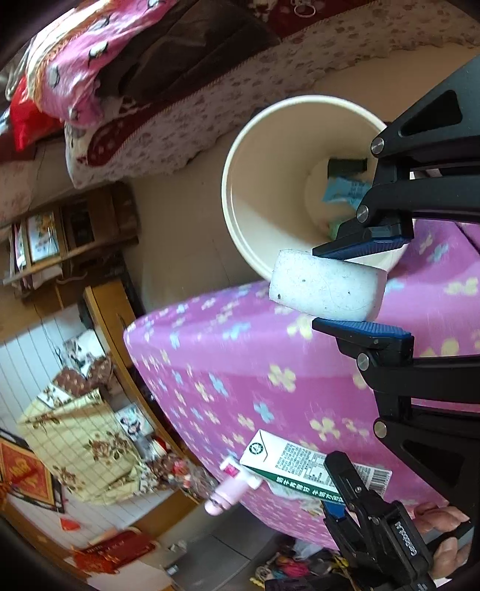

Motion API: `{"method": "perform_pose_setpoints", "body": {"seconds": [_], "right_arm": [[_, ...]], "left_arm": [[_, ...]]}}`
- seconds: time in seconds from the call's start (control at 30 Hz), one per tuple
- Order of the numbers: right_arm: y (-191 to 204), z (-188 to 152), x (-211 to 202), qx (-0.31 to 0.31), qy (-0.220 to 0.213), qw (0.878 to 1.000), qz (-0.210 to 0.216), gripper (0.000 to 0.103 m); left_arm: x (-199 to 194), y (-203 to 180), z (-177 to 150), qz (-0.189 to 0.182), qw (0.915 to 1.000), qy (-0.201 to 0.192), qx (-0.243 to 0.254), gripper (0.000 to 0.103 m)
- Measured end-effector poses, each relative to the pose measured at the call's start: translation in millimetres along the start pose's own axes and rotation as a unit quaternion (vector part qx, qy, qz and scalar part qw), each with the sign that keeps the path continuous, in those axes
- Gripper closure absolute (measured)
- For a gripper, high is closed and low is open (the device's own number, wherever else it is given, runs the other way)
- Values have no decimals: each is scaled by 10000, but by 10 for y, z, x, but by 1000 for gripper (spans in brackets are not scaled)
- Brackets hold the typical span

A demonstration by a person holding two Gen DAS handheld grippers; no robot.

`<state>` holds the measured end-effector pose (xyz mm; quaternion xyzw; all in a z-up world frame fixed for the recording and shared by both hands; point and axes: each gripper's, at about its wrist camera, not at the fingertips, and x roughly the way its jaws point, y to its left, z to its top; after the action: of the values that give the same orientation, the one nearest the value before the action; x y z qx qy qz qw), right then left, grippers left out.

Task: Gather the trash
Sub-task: 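Carry both items over the white bucket and open both tools to drop them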

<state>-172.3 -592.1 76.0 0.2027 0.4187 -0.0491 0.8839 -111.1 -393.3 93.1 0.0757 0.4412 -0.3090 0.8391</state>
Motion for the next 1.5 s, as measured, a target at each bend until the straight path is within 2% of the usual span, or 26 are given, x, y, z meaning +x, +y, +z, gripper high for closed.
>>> {"method": "perform_pose_setpoints", "body": {"seconds": [0.47,1.27,1.3,1.33,1.4,1.5], "right_arm": [[-525,-32,238,586,33,9980,-225,73],[-635,-16,255,572,-52,9969,-542,73],[-648,-13,258,587,-64,9967,-552,71],[-662,-9,262,603,-87,9965,-571,63],[-693,-16,276,666,-100,9956,-649,55],[-743,-19,279,786,-88,9949,-619,54]], "left_arm": [[459,-279,138,-66,9997,227,118,53],[887,-558,275,-461,9978,480,57,53],[902,-568,275,-511,9974,500,52,53],[914,-575,275,-552,9971,519,39,53],[939,-564,275,-657,9962,576,-54,53],[968,-528,268,-821,9943,641,-239,52]]}}
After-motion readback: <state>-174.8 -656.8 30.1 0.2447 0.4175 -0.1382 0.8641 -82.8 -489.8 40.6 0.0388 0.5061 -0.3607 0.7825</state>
